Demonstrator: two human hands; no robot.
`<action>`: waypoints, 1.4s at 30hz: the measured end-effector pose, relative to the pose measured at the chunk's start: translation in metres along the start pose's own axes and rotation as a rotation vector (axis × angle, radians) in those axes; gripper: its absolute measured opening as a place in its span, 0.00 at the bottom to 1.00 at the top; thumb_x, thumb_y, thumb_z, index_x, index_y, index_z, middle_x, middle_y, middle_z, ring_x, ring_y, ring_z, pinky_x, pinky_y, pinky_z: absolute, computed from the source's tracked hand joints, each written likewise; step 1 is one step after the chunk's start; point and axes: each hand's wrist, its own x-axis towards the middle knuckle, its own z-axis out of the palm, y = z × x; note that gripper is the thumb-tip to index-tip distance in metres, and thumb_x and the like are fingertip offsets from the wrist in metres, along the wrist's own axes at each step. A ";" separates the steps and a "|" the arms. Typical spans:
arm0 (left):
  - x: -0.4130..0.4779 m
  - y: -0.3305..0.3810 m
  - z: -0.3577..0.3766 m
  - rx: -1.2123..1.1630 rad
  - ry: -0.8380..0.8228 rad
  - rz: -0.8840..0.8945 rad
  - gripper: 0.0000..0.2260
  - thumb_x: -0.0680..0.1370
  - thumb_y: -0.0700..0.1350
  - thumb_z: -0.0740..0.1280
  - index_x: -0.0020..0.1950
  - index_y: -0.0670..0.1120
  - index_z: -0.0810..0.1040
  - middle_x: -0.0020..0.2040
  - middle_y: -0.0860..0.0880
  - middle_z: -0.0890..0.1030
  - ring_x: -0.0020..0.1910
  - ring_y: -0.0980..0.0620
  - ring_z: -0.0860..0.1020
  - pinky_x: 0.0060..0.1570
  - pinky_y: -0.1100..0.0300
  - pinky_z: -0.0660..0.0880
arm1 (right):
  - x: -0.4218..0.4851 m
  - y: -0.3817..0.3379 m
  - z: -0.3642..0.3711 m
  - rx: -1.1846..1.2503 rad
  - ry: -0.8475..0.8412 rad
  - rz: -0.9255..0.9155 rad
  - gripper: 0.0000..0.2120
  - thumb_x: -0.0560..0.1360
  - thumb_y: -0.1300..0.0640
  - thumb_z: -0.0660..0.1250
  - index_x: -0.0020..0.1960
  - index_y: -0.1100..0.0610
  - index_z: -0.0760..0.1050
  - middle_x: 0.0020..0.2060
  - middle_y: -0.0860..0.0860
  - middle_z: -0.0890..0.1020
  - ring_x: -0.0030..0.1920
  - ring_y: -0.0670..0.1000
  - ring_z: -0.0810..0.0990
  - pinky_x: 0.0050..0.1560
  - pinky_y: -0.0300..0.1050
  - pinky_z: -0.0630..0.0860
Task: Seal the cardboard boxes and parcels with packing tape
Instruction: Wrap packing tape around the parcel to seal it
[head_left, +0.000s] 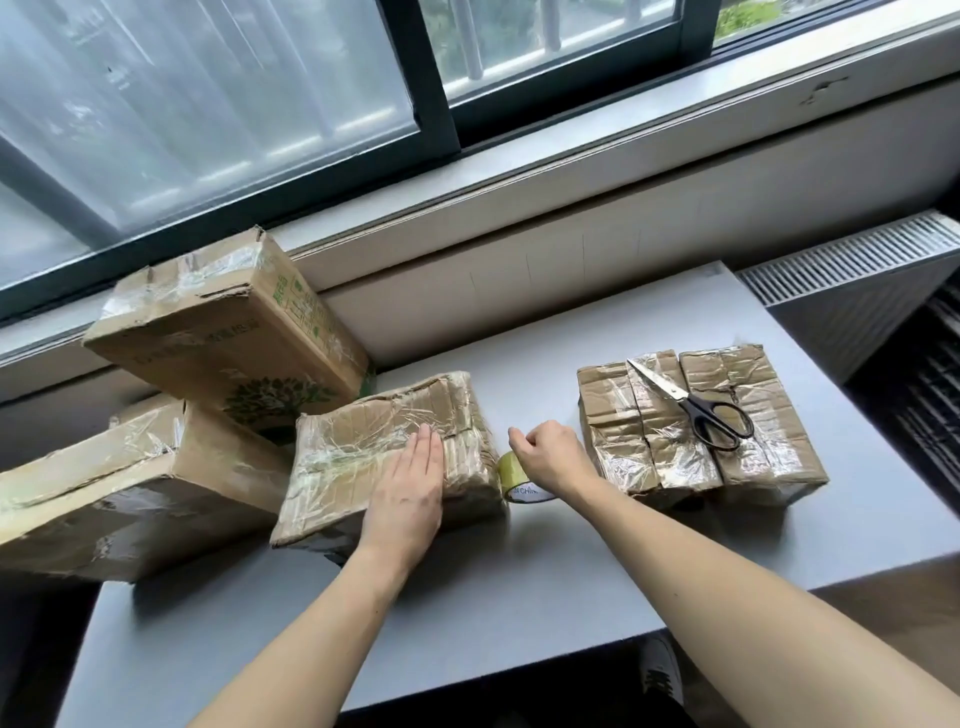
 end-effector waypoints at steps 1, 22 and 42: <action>0.003 -0.005 0.000 -0.010 0.035 0.017 0.27 0.68 0.33 0.57 0.67 0.32 0.75 0.67 0.35 0.76 0.63 0.38 0.79 0.58 0.45 0.79 | 0.001 -0.002 -0.004 0.037 0.012 0.000 0.28 0.81 0.47 0.60 0.25 0.58 0.62 0.23 0.55 0.68 0.34 0.60 0.70 0.37 0.48 0.62; -0.028 -0.073 -0.064 -1.149 0.141 -0.447 0.23 0.78 0.56 0.68 0.73 0.56 0.72 0.64 0.62 0.79 0.61 0.67 0.74 0.63 0.66 0.70 | -0.022 -0.180 -0.047 0.890 -0.161 -0.271 0.21 0.78 0.49 0.70 0.29 0.57 0.75 0.25 0.50 0.71 0.24 0.48 0.68 0.27 0.39 0.66; -0.023 -0.111 -0.058 -0.928 0.023 -0.795 0.17 0.82 0.58 0.57 0.56 0.47 0.76 0.51 0.46 0.81 0.52 0.43 0.78 0.52 0.50 0.77 | -0.062 -0.212 0.032 0.545 -0.349 -0.469 0.24 0.80 0.47 0.67 0.33 0.62 0.74 0.28 0.54 0.71 0.28 0.50 0.68 0.30 0.41 0.64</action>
